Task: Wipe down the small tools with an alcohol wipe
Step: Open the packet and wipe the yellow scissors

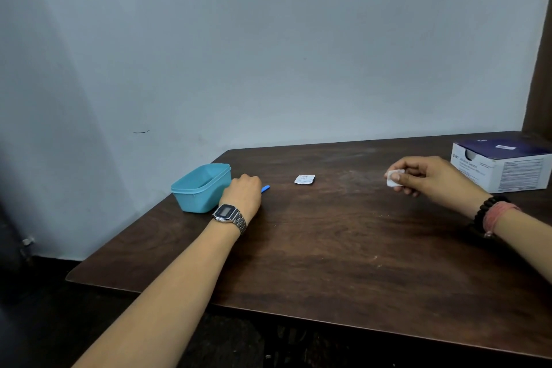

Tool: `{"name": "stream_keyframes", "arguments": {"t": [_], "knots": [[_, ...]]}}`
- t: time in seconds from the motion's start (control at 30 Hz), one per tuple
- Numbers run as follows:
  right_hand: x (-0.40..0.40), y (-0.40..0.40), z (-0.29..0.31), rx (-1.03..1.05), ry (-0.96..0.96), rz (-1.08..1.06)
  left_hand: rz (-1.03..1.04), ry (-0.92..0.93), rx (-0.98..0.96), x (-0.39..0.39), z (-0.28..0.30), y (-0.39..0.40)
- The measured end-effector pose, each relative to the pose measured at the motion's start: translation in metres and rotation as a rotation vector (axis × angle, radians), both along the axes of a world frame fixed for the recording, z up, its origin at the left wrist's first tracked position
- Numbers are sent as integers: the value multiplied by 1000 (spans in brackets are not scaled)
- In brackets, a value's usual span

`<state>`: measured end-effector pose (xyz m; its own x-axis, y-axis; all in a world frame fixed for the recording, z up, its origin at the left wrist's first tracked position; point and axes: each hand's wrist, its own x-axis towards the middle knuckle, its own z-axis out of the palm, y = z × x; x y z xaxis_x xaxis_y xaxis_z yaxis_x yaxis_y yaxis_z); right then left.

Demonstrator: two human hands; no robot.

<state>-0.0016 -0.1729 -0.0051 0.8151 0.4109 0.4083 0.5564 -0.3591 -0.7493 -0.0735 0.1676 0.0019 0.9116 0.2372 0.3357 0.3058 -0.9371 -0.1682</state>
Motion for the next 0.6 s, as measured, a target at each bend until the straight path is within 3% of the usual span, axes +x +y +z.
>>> {"name": "stream_keyframes", "arguments": {"t": [0.23, 0.43, 0.6], "knots": [[0, -1, 0, 18, -2, -2, -8, -25, 20, -1, -1, 7], [1, 0, 1, 49, -11, -3, -64, -190, -18, -3, 3, 7], [-1, 2, 0, 52, 4, 5, -242, -338, -64, 1, 1, 0]]}}
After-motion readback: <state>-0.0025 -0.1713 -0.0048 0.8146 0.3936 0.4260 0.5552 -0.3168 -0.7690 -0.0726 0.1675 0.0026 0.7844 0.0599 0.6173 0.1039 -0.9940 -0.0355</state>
